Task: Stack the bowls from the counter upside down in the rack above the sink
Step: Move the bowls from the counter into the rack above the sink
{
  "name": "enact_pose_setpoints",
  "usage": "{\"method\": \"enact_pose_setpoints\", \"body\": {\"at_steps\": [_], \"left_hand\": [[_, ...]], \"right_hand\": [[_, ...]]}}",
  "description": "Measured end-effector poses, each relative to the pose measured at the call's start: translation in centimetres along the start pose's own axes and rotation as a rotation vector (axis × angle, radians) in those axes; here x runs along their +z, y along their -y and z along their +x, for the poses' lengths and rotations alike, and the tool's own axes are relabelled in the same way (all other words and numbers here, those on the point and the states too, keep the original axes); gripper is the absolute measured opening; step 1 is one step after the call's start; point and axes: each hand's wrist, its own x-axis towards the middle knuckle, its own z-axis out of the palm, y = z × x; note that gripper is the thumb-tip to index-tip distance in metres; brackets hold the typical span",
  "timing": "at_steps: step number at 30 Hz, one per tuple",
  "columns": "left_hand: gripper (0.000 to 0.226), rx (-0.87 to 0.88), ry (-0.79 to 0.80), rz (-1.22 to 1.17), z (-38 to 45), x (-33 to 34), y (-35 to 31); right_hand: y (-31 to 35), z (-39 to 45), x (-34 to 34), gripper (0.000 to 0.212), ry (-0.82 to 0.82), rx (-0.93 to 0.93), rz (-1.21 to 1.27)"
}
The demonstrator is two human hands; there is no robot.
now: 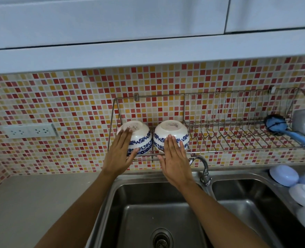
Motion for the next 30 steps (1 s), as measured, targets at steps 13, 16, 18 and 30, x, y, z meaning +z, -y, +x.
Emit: {"method": "enact_pose_setpoints", "body": {"at_steps": [13, 16, 18, 30], "left_hand": [[0.085, -0.148, 0.088, 0.087, -2.0, 0.6, -1.0], [0.086, -0.175, 0.105, 0.096, -3.6, 1.0, -1.4], [0.087, -0.198, 0.120, 0.083, -4.0, 1.0, -1.5], [0.095, -0.249, 0.403, 0.051, -6.3, -2.9, -3.2]], "right_hand": [[0.0, -0.9, -0.2, 0.069, 0.069, -0.005, 0.045], [0.0, -2.5, 0.1, 0.066, 0.100, -0.012, 0.084], [0.1, -3.2, -0.1, 0.064, 0.119, -0.003, 0.115], [1.5, -3.8, -3.8, 0.081, 0.363, 0.090, 0.186]]}}
